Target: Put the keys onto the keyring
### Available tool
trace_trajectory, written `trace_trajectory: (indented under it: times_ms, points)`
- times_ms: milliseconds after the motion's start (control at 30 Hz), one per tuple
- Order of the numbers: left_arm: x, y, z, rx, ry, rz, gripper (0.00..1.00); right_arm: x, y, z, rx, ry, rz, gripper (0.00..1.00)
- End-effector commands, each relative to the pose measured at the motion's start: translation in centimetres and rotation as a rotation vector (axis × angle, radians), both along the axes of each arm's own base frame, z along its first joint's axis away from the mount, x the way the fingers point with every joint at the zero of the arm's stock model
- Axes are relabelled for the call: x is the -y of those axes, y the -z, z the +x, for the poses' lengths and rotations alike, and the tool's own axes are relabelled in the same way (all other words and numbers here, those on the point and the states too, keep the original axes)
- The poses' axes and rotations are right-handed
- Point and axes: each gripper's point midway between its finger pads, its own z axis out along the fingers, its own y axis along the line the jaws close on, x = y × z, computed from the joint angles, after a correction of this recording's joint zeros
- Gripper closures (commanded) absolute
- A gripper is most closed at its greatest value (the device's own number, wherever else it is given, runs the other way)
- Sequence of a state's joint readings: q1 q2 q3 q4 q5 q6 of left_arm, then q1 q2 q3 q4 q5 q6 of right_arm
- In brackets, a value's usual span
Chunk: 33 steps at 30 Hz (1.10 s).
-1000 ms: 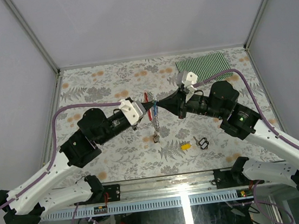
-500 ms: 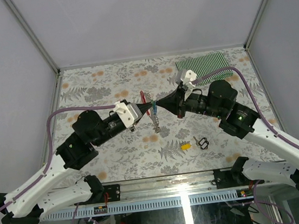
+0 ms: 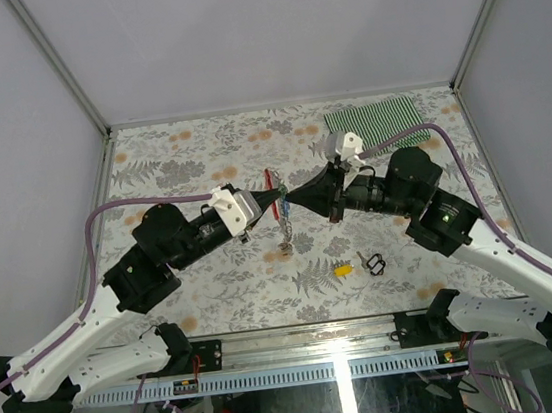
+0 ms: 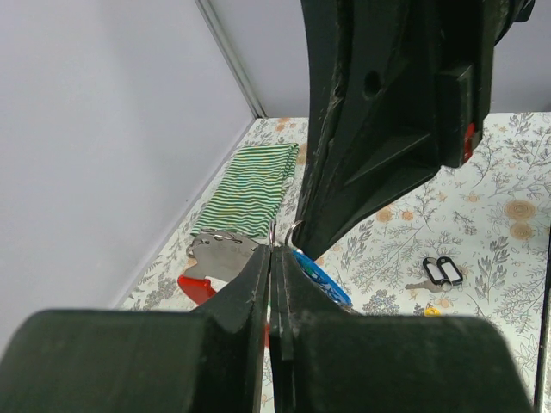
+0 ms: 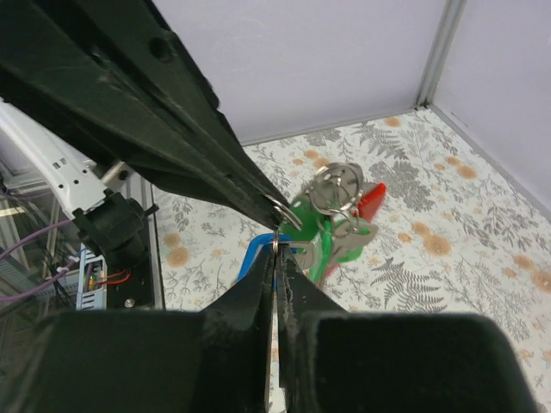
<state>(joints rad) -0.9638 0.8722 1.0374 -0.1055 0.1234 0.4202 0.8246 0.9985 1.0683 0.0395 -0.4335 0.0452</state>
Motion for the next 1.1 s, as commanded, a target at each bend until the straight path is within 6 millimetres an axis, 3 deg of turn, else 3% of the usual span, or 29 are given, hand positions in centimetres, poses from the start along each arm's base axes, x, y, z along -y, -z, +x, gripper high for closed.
trace_trajectory:
  times_ms: [0,333,1067]
  points:
    - [0.0,-3.3,-0.2,0.058,0.003,-0.096,1.0,0.5,-4.5,-2.0,0.126,-0.068,0.107,1.0]
    - [0.3,-3.1,-0.4,0.056,0.017,-0.087,1.0,0.2,-4.3,-0.2,0.099,0.006,0.086,1.0]
    - [0.2,-3.0,-0.8,0.057,0.036,-0.079,1.0,0.5,-4.0,1.0,0.073,0.074,0.091,1.0]
